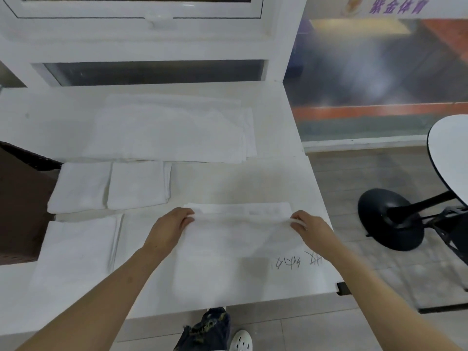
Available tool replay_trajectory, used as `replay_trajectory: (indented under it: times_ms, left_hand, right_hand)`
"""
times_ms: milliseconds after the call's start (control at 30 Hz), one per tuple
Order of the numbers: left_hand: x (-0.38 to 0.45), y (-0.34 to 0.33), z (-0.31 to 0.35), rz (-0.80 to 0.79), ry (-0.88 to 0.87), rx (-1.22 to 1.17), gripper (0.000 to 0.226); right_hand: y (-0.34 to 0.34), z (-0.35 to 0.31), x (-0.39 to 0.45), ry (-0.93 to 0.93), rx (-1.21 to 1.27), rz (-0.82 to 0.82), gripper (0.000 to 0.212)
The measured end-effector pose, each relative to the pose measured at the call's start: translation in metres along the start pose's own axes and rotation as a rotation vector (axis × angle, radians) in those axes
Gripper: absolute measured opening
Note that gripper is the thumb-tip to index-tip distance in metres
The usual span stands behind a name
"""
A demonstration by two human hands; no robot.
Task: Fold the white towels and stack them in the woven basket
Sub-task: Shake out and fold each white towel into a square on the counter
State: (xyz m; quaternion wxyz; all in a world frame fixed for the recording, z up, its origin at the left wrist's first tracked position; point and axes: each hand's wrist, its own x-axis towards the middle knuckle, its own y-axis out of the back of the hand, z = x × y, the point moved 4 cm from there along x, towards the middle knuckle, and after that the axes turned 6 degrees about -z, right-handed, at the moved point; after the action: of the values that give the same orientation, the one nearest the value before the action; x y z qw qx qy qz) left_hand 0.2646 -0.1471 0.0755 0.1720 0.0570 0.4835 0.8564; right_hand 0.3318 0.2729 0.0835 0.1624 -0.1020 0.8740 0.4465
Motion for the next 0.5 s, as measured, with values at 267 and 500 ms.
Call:
replay_trajectory:
  times_ms: [267, 500]
  left_hand:
    - [0.070, -0.016, -0.023, -0.154, 0.049, -0.036, 0.042]
    - [0.082, -0.039, -0.050, -0.072, 0.081, 0.143, 0.022]
  right_hand:
    - [0.003, 0.005, 0.068, -0.084, -0.150, -0.026, 0.011]
    - [-0.021, 0.004, 0.103, -0.015, -0.335, 0.110, 0.025]
